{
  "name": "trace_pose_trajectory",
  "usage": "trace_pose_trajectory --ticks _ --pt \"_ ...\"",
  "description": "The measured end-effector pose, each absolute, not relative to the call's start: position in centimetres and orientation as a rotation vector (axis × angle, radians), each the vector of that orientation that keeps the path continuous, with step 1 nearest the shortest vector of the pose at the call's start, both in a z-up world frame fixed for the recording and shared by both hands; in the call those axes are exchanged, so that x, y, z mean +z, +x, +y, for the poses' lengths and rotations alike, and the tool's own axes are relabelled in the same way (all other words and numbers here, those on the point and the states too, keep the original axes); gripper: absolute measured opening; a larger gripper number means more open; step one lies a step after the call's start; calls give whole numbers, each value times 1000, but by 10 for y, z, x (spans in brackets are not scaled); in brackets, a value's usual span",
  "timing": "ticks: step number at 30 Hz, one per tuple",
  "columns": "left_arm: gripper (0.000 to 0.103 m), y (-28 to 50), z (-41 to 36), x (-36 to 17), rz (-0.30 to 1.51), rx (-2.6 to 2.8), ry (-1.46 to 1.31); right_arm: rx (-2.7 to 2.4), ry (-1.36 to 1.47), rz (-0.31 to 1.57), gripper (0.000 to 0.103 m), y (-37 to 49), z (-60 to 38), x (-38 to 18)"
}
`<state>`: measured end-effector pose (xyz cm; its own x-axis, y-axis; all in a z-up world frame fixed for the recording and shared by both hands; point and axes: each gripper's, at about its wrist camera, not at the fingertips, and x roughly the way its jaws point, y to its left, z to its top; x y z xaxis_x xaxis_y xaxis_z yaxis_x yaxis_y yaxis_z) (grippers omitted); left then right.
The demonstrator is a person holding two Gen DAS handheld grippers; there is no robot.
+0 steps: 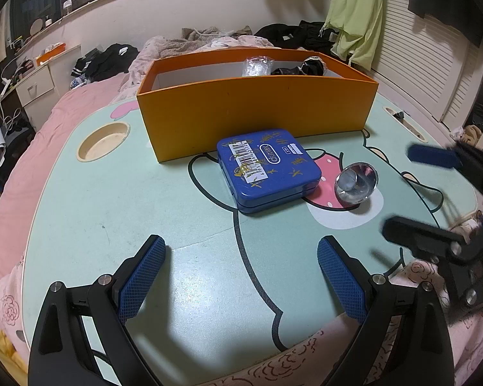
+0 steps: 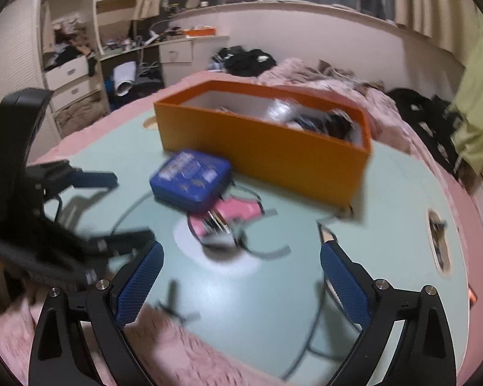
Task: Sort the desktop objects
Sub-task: 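Grasp the silver cup with the right gripper while the left grasps the blue tin, then carry the blue tin into the box with the left gripper while the right releases the cup in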
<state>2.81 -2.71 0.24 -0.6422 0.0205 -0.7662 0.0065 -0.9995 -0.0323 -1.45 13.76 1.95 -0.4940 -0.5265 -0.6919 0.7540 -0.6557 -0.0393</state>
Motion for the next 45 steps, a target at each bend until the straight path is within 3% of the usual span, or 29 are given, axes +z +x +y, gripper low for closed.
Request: trace_pose_trajectory --ticks 2,6,7,8,9,18,28,36,38,40,45 --pt "95 28 -29 2 -58 2856 -1334 -2141 863 444 86 -24 125 21" --pt "102 26 -27 3 -45 2836 -1332 -2140 892 502 80 -43 109 17" --pt "102 26 -26 3 -42 2834 -1331 -2119 912 507 67 -47 106 13" --pt "102 26 -27 3 -45 2833 -1332 -2096 939 509 41 -50 104 9" --pt "102 25 -27 3 -46 2833 -1331 -2085 959 504 30 -52 104 4" --pt "102 25 -28 4 -47 2835 -1326 -2161 881 211 31 -52 150 12" --pt "102 22 -28 11 -82 2822 -1303 -2353 812 137 31 -40 191 14" --pt "102 -26 -8 23 -86 2778 -1321 -2342 849 100 31 -42 199 7" --pt "97 -36 -1 17 -49 2761 -1347 -2340 852 102 31 -42 200 6" --pt "70 -39 0 11 -49 2740 -1382 -2339 856 96 31 -42 201 6" --pt "69 -26 -5 14 -76 2727 -1317 -2338 856 93 31 -43 201 5"
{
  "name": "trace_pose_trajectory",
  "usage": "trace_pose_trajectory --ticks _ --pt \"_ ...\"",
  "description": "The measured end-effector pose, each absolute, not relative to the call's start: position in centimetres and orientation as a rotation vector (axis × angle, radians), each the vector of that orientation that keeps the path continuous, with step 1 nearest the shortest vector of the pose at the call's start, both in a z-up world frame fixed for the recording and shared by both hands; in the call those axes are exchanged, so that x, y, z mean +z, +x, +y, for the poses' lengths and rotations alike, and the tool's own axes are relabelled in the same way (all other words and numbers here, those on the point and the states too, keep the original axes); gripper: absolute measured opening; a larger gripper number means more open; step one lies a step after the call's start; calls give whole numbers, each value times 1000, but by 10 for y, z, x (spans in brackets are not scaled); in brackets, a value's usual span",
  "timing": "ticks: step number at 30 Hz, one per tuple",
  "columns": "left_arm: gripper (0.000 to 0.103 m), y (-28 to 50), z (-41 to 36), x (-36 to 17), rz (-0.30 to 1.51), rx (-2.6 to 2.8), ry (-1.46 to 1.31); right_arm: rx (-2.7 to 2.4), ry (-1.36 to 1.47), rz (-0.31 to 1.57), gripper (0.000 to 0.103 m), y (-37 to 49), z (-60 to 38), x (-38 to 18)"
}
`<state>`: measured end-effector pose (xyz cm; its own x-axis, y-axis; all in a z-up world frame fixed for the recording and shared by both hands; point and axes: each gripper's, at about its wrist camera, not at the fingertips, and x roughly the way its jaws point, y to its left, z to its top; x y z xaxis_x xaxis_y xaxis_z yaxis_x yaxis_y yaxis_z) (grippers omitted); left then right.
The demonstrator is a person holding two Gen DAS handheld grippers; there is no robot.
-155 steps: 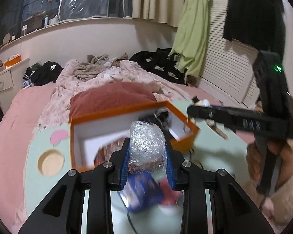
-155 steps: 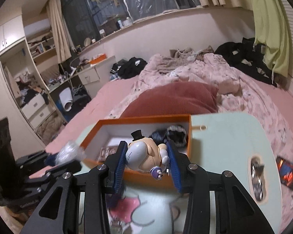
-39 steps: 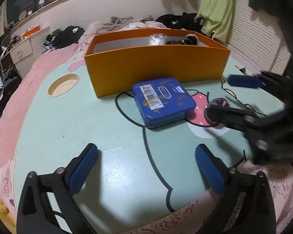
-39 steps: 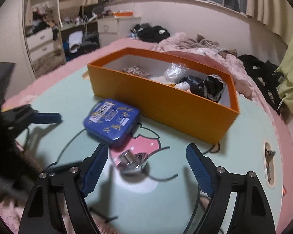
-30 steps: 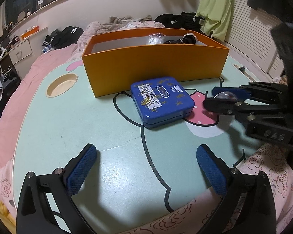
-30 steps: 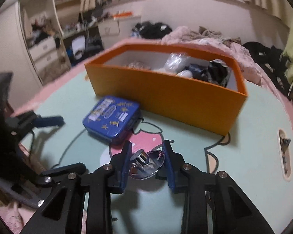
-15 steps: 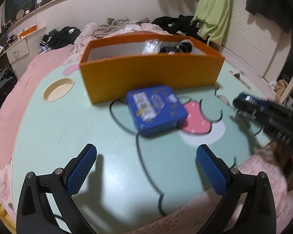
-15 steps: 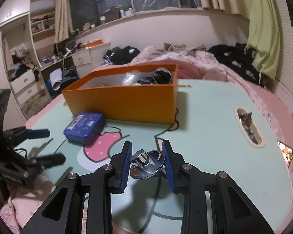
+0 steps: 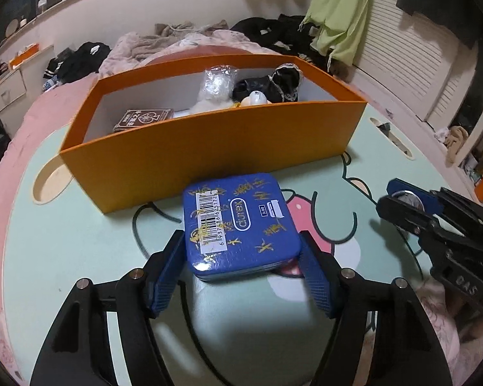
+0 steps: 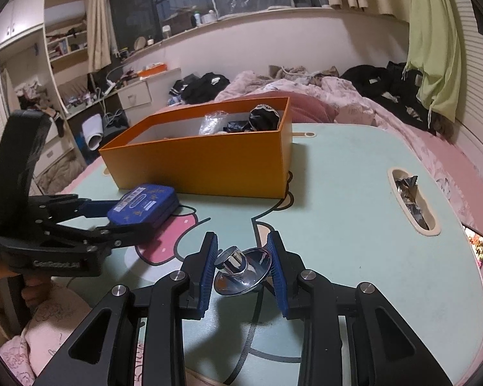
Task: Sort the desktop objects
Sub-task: 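Carry the blue tin into the box with the left gripper while the right releases the cup in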
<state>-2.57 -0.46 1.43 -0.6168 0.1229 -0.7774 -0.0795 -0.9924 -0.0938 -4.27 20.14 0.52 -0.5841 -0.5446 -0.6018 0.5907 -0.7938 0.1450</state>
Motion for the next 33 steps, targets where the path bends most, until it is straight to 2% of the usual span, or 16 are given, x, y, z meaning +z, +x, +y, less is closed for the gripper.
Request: trace_pose_trajectory --ticks 6,19,24,28,33 --pt "68 6 -6 37 -69 2768 -1139 -2339 848 83 31 -42 203 6" --pt "68 32 -5 71 -31 2786 -981 -2324 774 41 31 -38 210 20" --pt "68 16 -8 99 -6 2820 -899 -2298 751 11 31 -52 203 42" --pt "68 -15 -16 120 -53 2829 -862 -2323 666 35 31 -74 184 80" --pt "68 -62 -24 123 -33 2903 -910 -2341 655 78 31 -110 154 95"
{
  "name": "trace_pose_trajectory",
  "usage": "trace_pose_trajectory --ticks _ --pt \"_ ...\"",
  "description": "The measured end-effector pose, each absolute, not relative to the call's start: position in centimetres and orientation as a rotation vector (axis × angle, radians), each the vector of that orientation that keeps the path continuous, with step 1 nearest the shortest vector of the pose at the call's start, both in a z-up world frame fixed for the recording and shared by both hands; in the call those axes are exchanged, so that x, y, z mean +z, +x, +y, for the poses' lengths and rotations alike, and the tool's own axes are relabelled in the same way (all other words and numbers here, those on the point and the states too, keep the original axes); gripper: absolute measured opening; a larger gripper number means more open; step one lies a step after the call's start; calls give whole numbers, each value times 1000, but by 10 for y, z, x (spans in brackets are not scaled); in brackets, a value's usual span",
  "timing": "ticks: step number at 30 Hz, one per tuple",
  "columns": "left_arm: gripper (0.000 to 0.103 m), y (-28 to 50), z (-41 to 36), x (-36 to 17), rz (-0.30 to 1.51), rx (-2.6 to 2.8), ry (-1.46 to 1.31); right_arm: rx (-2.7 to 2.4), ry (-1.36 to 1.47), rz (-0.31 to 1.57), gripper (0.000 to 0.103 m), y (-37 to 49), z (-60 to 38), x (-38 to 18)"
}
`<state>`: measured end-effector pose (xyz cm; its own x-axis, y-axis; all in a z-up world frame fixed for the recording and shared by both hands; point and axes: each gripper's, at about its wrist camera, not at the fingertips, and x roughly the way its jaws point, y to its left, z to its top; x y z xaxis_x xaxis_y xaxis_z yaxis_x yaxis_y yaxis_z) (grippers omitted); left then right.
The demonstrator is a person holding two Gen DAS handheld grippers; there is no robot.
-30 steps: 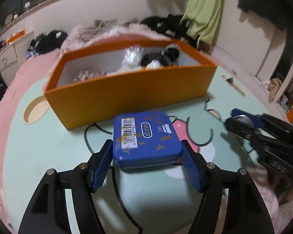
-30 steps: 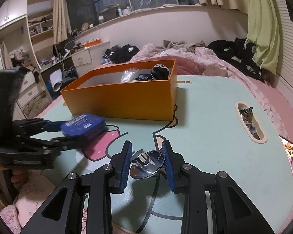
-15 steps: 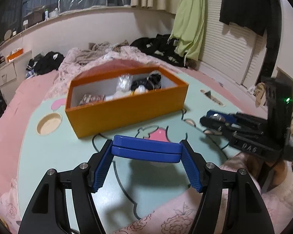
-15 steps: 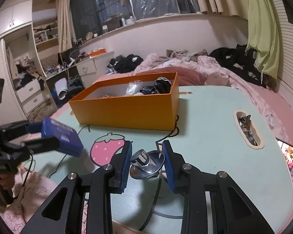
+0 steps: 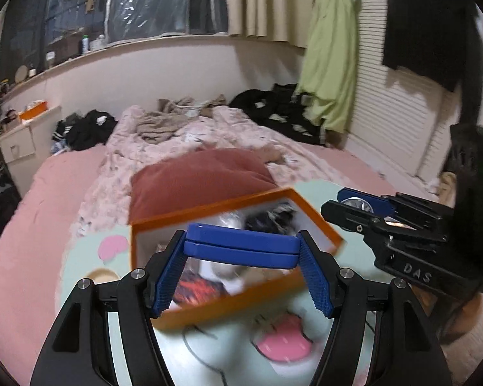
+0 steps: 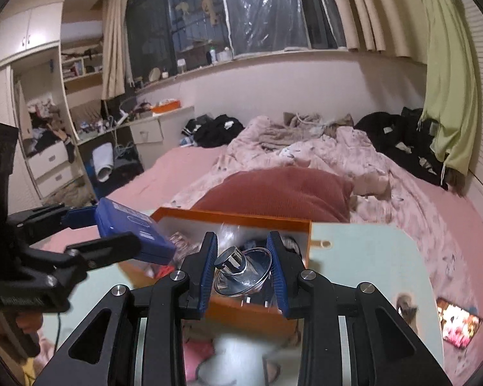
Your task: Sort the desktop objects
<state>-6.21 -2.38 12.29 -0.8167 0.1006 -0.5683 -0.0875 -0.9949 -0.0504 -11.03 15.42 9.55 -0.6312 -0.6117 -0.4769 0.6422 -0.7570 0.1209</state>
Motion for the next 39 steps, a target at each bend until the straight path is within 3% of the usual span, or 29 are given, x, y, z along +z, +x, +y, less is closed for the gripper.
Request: trace_pose_trajectory --ticks 1,2,4,7,10,16,39 --pt "68 -70 -26 119 -46 2917 -919 -2336 679 91 35 -118 146 91" --pt "68 -77 -29 112 -70 2921 -945 -2331 712 112 51 -125 139 85" --pt "68 -87 -32 95 -83 2918 -1047 -2321 789 154 66 -136 129 69" --pt "71 -82 -33 74 -56 2928 -1089 -2275 884 165 67 -143 126 44" --pt "82 -76 -37 60 -27 2970 -1107 -2295 837 238 67 -131 125 40" --pt "83 -68 -46 52 -181 2944 -1065 -2276 887 249 67 -127 134 41" --pt "83 -15 -10 62 -54 2942 -933 -2346 809 192 67 -77 175 44"
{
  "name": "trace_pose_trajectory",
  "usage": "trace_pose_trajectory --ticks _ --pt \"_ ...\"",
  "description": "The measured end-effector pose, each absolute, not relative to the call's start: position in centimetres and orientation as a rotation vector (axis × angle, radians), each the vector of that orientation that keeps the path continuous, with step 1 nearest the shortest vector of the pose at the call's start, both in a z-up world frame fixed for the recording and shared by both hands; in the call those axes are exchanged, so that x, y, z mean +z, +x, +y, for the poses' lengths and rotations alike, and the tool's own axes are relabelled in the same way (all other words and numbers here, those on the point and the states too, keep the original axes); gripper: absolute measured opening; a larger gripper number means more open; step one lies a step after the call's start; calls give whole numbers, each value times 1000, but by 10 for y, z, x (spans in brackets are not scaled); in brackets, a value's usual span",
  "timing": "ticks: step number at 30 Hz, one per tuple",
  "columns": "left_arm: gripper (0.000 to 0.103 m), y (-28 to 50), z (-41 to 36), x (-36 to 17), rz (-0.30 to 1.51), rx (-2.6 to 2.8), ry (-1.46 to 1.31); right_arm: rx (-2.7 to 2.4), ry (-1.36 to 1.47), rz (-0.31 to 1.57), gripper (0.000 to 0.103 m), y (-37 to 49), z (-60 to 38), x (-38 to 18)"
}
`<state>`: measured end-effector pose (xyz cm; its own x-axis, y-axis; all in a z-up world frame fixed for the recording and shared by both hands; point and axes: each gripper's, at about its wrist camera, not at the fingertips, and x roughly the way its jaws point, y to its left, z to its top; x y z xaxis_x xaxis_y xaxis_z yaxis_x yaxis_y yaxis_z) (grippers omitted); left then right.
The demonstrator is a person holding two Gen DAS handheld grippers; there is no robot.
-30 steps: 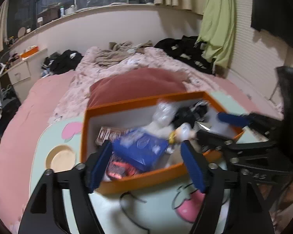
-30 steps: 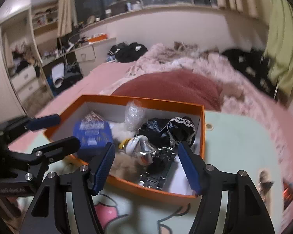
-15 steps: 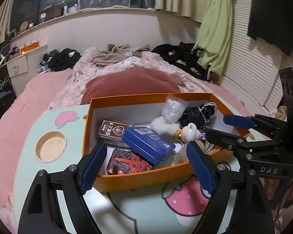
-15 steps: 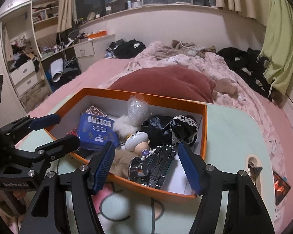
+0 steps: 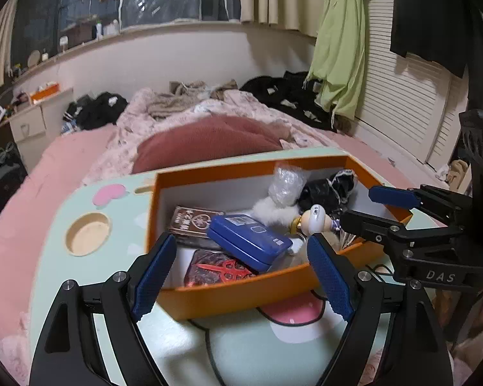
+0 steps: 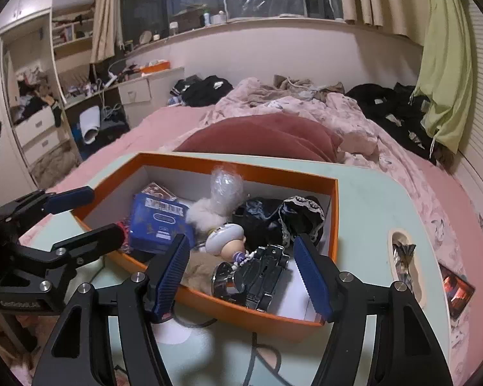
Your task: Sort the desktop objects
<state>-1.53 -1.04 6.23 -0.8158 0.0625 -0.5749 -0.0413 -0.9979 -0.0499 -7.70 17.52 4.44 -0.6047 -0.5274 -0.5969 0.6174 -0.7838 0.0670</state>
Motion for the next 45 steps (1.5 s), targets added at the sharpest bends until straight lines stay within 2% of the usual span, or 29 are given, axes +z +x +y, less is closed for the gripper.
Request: trace_pose_trajectory --ticks 3,5,8,12,15,18,19,20,21,23,45 --pt "83 1 -9 71 -61 2931 -887 -2326 781 176 68 -60 180 48" --pt "83 11 -8 71 -70 2883 -930 -2332 772 217 74 -43 180 50" --pt "83 23 -4 64 -55 2834 -993 -2350 729 230 77 -18 189 51" --pt "83 27 2 44 -26 2801 -1101 -2300 827 215 79 -10 192 39" --pt "83 17 -3 29 -54 2794 -1218 -2343 900 287 79 -17 187 24" --pt "83 7 -12 13 -92 2800 -1371 -2341 1038 279 79 -33 188 2" --pt "90 4 -13 7 -83 2806 -1424 -2351 1052 294 83 -34 187 -2" --pt "95 3 -12 5 -59 2834 -1439 -2379 1040 334 93 -33 186 -4" --pt "102 2 -11 4 -68 2822 -1443 -2383 1042 332 97 -34 186 -5" --pt "103 1 -9 1 -54 2802 -1443 -2382 1048 331 102 -37 186 -8" --pt "103 9 -7 4 -2 2757 -1398 -2380 1045 329 103 -33 188 -8"
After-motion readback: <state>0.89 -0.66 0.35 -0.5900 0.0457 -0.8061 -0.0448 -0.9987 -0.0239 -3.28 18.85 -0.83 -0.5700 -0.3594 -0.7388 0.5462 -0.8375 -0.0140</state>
